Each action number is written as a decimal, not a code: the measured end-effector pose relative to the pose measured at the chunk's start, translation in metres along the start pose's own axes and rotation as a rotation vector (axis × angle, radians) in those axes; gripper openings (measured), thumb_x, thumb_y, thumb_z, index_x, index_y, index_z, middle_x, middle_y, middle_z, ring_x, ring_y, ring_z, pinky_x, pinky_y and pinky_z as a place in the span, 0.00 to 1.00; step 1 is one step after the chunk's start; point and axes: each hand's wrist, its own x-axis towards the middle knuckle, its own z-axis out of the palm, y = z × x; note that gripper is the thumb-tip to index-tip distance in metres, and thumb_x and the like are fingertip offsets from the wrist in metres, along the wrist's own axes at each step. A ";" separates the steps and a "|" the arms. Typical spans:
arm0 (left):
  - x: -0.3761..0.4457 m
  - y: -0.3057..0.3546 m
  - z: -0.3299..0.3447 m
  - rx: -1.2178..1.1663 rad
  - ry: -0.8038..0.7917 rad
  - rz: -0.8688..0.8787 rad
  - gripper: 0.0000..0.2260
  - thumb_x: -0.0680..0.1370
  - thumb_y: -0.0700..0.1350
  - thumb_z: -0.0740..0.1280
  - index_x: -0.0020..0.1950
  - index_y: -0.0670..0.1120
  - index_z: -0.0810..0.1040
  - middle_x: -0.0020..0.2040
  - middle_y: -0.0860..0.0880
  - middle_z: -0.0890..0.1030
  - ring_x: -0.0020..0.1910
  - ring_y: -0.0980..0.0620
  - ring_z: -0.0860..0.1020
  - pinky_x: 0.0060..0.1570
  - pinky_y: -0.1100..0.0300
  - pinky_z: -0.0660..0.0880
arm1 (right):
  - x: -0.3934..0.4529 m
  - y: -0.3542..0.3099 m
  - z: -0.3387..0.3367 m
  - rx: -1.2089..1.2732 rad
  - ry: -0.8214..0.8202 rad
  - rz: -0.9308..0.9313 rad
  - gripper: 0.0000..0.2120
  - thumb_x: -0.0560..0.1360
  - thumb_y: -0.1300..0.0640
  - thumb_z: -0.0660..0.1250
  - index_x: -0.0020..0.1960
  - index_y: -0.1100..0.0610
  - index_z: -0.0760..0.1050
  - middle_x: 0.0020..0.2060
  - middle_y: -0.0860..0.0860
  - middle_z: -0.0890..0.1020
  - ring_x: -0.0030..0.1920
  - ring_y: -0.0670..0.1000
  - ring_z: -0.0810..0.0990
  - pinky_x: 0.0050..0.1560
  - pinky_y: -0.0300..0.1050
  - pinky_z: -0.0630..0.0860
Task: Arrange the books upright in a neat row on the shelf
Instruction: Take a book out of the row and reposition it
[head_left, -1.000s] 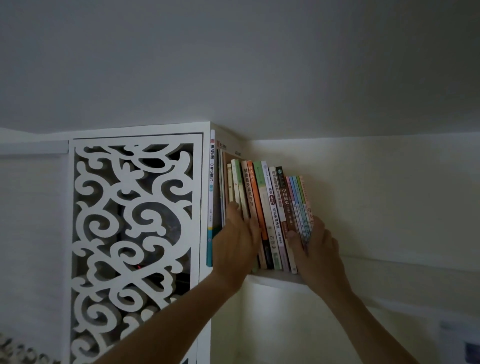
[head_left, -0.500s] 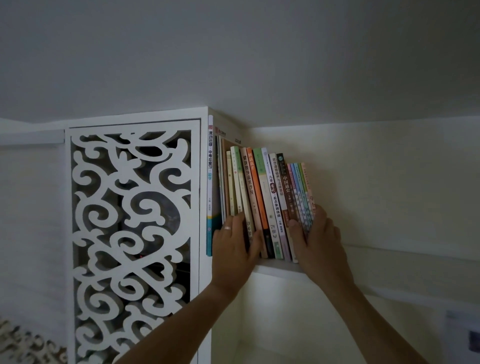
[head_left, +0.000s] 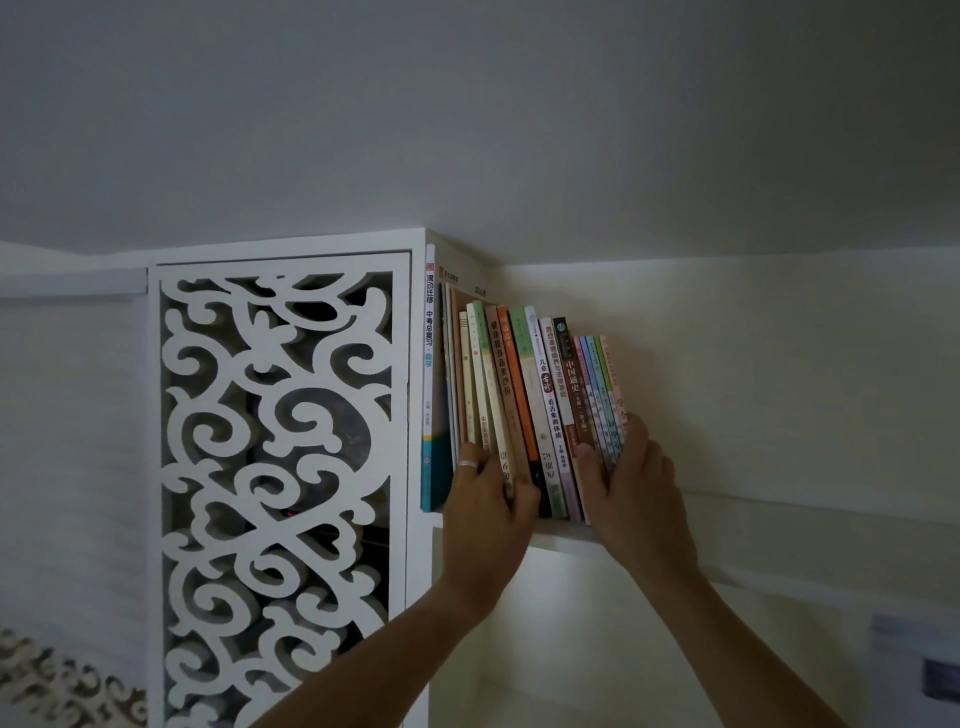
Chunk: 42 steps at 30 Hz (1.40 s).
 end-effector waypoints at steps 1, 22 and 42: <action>-0.003 0.007 -0.004 -0.034 0.016 -0.003 0.21 0.82 0.56 0.57 0.70 0.50 0.75 0.63 0.61 0.68 0.63 0.58 0.74 0.60 0.59 0.81 | -0.001 -0.002 -0.001 -0.025 0.010 -0.001 0.38 0.77 0.30 0.45 0.77 0.55 0.54 0.63 0.57 0.73 0.59 0.56 0.75 0.52 0.57 0.81; 0.031 0.156 -0.090 -0.860 0.189 -0.480 0.16 0.80 0.51 0.55 0.45 0.41 0.75 0.42 0.41 0.80 0.41 0.46 0.78 0.42 0.53 0.77 | -0.059 -0.065 -0.038 0.787 -0.041 -0.111 0.16 0.79 0.58 0.68 0.65 0.57 0.77 0.49 0.42 0.82 0.52 0.37 0.81 0.51 0.31 0.77; 0.035 0.039 -0.123 -0.577 -0.621 -0.454 0.14 0.80 0.44 0.71 0.65 0.44 0.80 0.59 0.43 0.86 0.57 0.41 0.85 0.60 0.44 0.81 | -0.003 -0.056 -0.050 0.821 -0.131 0.084 0.13 0.80 0.46 0.66 0.57 0.53 0.81 0.42 0.48 0.87 0.39 0.46 0.86 0.35 0.43 0.82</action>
